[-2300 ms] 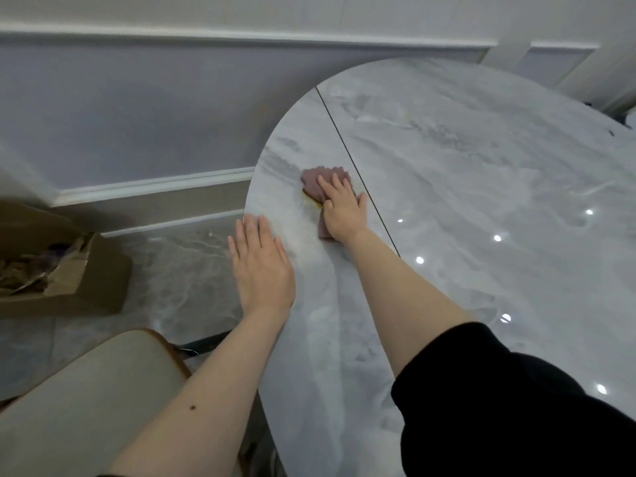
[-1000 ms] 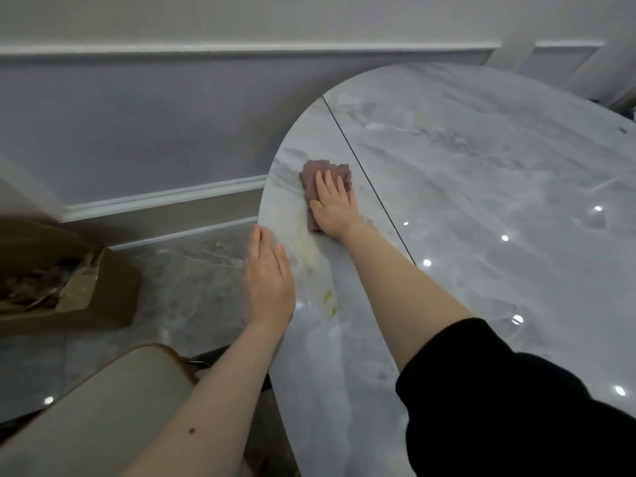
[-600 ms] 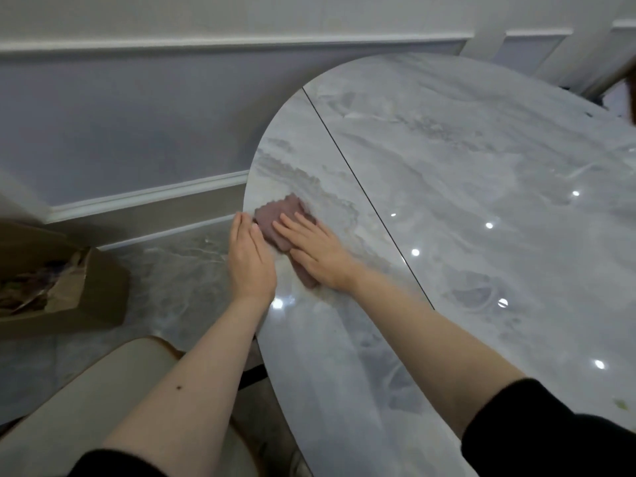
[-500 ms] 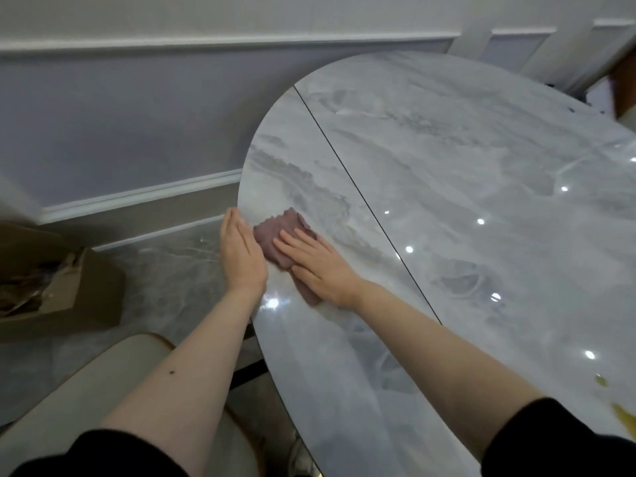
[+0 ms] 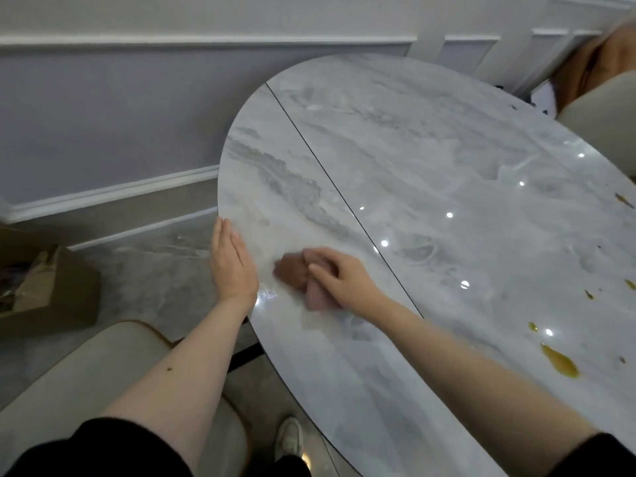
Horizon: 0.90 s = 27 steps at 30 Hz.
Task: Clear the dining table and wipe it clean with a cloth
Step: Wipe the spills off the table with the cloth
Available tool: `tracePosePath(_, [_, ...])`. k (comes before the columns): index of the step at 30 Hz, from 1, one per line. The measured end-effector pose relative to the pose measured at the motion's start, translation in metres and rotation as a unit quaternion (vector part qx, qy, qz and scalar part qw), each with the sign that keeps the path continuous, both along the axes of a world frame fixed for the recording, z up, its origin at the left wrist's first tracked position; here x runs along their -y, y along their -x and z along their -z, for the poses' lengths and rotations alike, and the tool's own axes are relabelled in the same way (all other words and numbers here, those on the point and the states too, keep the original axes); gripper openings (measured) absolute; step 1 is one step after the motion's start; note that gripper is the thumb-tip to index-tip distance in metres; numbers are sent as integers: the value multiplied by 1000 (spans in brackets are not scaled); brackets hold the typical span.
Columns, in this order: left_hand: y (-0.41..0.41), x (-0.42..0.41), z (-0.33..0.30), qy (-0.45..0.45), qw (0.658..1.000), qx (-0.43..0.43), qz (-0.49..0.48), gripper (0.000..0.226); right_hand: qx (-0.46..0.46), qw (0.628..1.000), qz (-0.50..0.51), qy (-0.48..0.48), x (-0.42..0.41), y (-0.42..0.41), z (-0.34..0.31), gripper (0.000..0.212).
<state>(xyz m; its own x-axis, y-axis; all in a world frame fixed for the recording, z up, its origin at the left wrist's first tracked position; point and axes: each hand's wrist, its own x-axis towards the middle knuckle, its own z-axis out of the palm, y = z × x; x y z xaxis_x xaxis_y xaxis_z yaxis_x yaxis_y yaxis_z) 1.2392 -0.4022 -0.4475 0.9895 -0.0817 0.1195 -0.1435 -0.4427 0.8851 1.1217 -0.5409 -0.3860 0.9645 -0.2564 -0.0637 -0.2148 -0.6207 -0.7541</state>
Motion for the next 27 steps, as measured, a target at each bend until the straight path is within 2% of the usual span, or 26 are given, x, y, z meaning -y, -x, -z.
tracePosePath(2, [1,-1,1,-7,1000,3,3,44,-59,994,84,-41,11,-5,-12,38])
tracePosePath(3, [1,-1,1,-11,1000,4,6,44,-99,991,90,-27,15,-4,-12,44])
tracePosePath(6, [-5,-1,6,-29,999,6,14,45,-159,970,17,183,13,7,12,58])
tracePosePath(8, [-12,1,9,-38,999,-5,13,46,-155,961,-25,227,2,16,32,74])
tracePosePath(10, [-18,2,13,-31,999,-41,4,47,-153,959,-25,237,-7,17,44,83])
tracePosePath(13, [-21,3,14,11,994,-105,-11,49,-145,958,-11,247,-6,-3,43,74])
tracePosePath(18, [-20,1,15,45,991,-122,-19,49,-128,955,-13,268,3,-86,48,56])
tracePosePath(27, [-17,2,15,65,990,-122,-3,51,-134,933,-92,321,4,-218,43,55])
